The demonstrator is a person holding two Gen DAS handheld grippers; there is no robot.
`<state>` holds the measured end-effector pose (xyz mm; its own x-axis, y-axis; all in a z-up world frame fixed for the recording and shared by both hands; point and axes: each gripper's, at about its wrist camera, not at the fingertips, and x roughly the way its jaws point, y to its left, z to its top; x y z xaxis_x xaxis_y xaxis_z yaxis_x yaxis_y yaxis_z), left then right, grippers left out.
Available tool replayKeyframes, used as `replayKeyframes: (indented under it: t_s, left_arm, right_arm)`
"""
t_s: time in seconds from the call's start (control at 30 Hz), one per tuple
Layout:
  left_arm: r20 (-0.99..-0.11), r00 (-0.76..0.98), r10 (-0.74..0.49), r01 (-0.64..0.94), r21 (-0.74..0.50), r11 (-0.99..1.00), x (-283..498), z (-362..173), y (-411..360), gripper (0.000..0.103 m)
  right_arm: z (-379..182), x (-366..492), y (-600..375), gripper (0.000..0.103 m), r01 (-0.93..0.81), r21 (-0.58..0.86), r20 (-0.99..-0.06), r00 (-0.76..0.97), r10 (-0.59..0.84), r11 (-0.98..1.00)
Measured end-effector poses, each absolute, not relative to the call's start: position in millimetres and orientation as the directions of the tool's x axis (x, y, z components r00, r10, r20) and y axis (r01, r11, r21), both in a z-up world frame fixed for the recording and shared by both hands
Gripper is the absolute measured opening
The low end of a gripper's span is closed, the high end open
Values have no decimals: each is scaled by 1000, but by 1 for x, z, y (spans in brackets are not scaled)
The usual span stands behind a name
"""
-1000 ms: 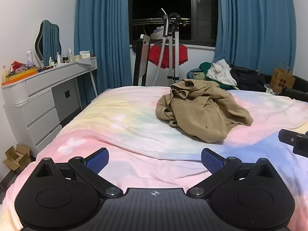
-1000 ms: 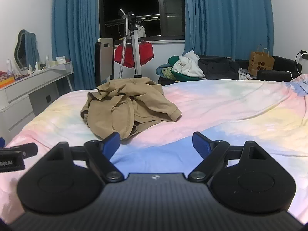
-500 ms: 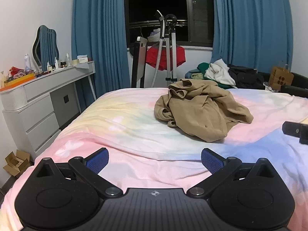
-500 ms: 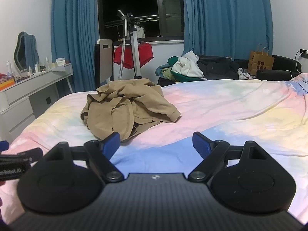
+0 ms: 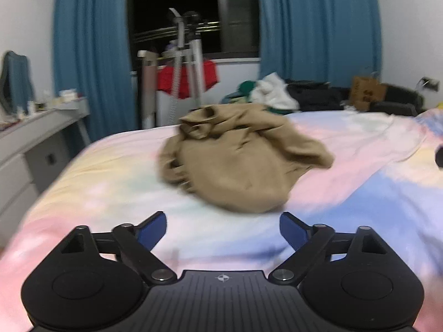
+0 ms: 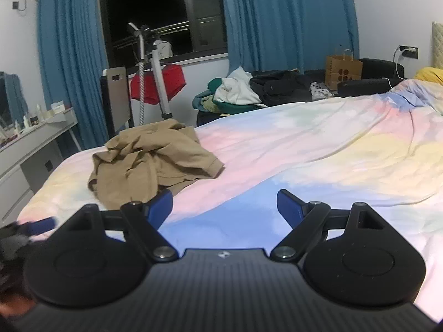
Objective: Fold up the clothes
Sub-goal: 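Move both grippers toward the crumpled tan T-shirt on the bed, then grasp the tan T-shirt fabric with the left gripper and lift it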
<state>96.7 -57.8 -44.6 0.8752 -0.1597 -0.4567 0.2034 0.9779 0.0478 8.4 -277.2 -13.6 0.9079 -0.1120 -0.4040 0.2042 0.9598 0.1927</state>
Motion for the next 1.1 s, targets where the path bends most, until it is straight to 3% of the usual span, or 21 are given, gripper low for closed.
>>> replayKeyframes:
  t_s: [0.2, 0.27, 0.3, 0.33, 0.37, 0.43, 0.47, 0.57, 0.93, 1.1]
  left_arm:
    - [-469, 865, -179, 172, -58, 983, 156, -63, -84, 73]
    - [-469, 866, -172, 153, -80, 985, 165, -66, -83, 59]
    - [-469, 867, -169, 143, -91, 986, 170, -67, -82, 57]
    - [-469, 867, -166, 133, -102, 986, 175, -68, -82, 48]
    - [-470, 868, -162, 123, -113, 986, 180, -69, -82, 30]
    - [-470, 869, -155, 104, -135, 985, 189, -72, -81, 7]
    - [-471, 869, -152, 94, -145, 985, 194, -73, -80, 4]
    - [-454, 878, -151, 76, -180, 981, 196, -67, -72, 3]
    - [-209, 959, -193, 111, -350, 930, 93, 52, 42, 2]
    - [-118, 988, -103, 40, -444, 895, 60, 92, 113, 2]
  right_arm:
    - [-27, 20, -318, 84, 283, 262, -406, 900, -161, 923]
    - [-35, 26, -332, 84, 311, 296, -424, 890, -167, 903]
    - [-39, 30, -339, 84, 326, 307, -436, 883, -172, 894]
    - [-42, 34, -345, 84, 341, 318, -447, 877, -177, 885]
    - [-44, 36, -350, 84, 353, 323, -449, 874, -186, 878]
    - [-47, 42, -357, 84, 374, 324, -444, 871, -210, 869]
    - [-48, 44, -359, 84, 384, 320, -441, 870, -223, 866]
    - [-51, 49, -361, 84, 385, 337, -431, 874, -222, 859]
    - [-30, 34, -325, 84, 262, 260, -304, 936, -179, 929]
    - [-22, 24, -312, 84, 220, 248, -296, 945, -142, 943]
